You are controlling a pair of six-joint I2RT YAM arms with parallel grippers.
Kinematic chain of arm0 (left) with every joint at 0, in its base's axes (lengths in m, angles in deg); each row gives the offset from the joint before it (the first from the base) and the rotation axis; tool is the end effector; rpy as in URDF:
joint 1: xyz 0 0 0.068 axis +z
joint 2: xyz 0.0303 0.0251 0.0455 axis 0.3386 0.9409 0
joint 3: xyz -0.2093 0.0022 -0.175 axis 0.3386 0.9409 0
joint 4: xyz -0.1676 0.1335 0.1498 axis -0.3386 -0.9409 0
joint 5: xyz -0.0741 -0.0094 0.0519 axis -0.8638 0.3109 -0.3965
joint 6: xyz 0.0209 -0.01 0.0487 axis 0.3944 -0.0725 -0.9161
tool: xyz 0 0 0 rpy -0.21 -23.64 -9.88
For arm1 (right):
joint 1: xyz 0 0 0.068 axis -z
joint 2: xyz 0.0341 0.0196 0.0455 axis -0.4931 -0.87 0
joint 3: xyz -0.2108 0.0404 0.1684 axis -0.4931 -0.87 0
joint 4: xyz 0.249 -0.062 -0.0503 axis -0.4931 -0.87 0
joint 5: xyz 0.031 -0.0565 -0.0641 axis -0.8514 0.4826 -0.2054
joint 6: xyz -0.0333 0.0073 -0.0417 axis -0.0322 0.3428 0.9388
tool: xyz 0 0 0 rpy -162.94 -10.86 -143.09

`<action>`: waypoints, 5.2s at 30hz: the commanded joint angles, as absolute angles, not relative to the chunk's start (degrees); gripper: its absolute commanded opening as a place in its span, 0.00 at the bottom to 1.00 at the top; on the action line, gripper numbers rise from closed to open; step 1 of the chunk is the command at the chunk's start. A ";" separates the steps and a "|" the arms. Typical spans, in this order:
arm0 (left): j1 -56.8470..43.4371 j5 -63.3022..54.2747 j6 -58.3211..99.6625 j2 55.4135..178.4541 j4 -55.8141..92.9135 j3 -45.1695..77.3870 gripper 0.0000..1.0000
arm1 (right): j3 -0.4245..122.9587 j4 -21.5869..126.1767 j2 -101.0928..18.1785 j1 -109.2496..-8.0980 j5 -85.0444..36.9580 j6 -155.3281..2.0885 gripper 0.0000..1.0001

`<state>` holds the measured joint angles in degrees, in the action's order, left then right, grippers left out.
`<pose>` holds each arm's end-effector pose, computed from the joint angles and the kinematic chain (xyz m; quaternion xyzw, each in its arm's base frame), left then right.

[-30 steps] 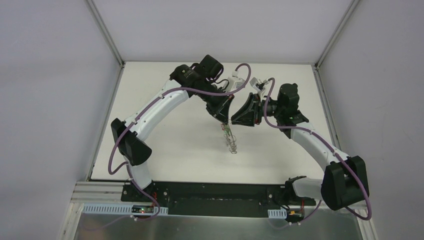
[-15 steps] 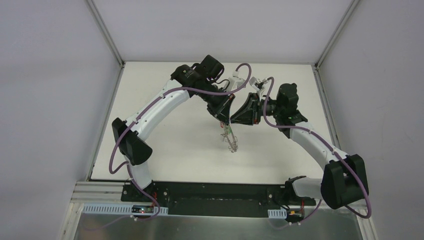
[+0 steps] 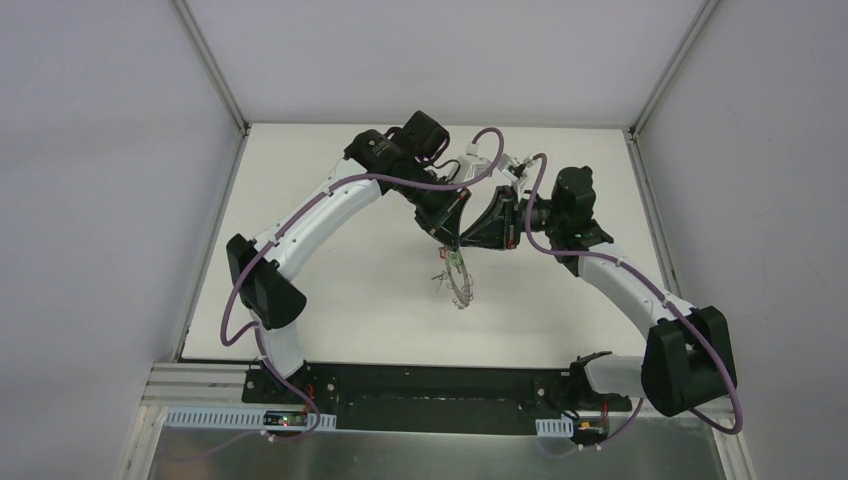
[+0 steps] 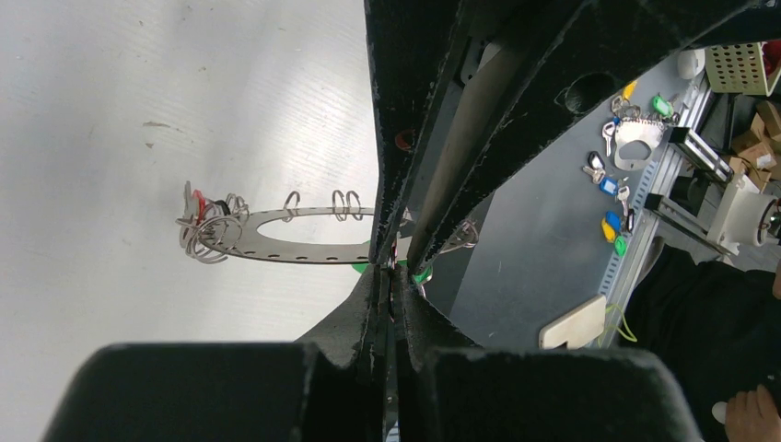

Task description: Put the keys on the keyring

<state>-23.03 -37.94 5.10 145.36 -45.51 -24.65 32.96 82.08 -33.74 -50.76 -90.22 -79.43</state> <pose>0.2600 -0.2732 0.3876 0.4559 0.7680 -0.4171 0.1686 0.2438 0.1313 0.3175 -0.4894 0.5027 0.5524 0.4500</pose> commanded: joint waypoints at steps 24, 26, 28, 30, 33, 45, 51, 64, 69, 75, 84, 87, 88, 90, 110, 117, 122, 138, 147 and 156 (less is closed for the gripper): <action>-23.71 -40.24 4.44 143.25 -43.99 -23.78 0.00 | 34.75 83.65 -33.97 -51.05 -92.17 -77.67 0.00; -23.67 -40.21 4.41 142.93 -43.45 -23.09 0.00 | 34.84 83.41 -33.73 -50.87 -92.25 -77.46 0.00; -23.62 -40.29 4.30 142.74 -43.24 -22.80 0.00 | 34.75 83.39 -33.52 -50.58 -92.25 -77.37 0.00; -23.48 -40.43 3.79 142.56 -43.12 -22.60 0.00 | 34.68 83.39 -33.17 -50.30 -92.17 -77.36 0.00; -23.03 -40.33 3.08 141.52 -41.92 -21.66 0.06 | 34.69 83.39 -32.62 -49.74 -92.01 -77.45 0.00; -18.36 -48.00 3.99 136.76 -32.30 -13.32 0.32 | 34.77 83.45 -30.52 -47.37 -91.90 -78.22 0.00; -18.09 -49.62 3.69 136.50 -28.44 -11.34 0.35 | 34.84 83.48 -30.28 -46.99 -91.90 -78.41 0.00; -18.08 -55.34 2.94 136.45 -15.90 -5.23 0.40 | 34.24 84.18 -30.77 -46.95 -91.73 -79.03 0.00; -18.09 -57.20 4.17 136.10 -12.81 -2.50 0.31 | 34.24 84.18 -31.00 -46.85 -91.68 -79.03 0.00; -18.08 -58.37 5.07 135.77 -11.68 -1.09 0.21 | 34.27 84.18 -31.26 -46.51 -91.63 -78.87 0.00; -18.09 -58.68 7.34 135.42 -9.41 -0.76 0.19 | 34.06 84.18 -31.48 -46.20 -91.62 -78.59 0.00; -18.09 -58.73 7.34 135.07 -9.23 -0.76 0.18 | 33.99 84.18 -31.50 -46.08 -91.63 -78.56 0.00; -18.09 -58.79 7.34 135.07 -9.22 -0.76 0.16 | 34.03 84.18 -31.49 -46.07 -91.64 -78.59 0.00; -18.09 -58.94 7.42 135.04 -9.22 -0.76 0.11 | 34.01 84.18 -31.52 -45.99 -91.55 -78.59 0.00; -18.09 -48.21 -5.10 135.50 -32.49 -11.50 0.00 | 33.45 84.14 -31.57 -45.54 -91.61 -77.63 0.02; -18.92 -43.24 -7.57 137.84 -42.52 -17.92 0.00 | 33.49 84.14 -31.53 -45.47 -91.64 -77.63 0.21; -20.16 -42.21 -6.91 138.06 -43.76 -18.58 0.00 | 33.55 84.18 -31.33 -46.14 -91.96 -77.88 0.29; -20.81 -47.45 0.29 140.36 -38.66 -17.72 0.00 | 33.59 84.18 -32.81 -49.52 -91.94 -77.98 0.41; -21.40 -48.28 1.36 141.84 -38.22 -17.68 0.00 | 33.64 84.20 -33.76 -50.71 -91.01 -77.98 0.40; -21.49 -48.19 0.87 141.77 -38.44 -17.62 0.00 | 33.70 84.14 -34.42 -50.93 -91.37 -77.65 0.26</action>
<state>-20.80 -45.57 0.77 142.65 -39.04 -16.91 32.96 81.80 -34.13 -50.56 -90.38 -78.34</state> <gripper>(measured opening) 0.020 0.278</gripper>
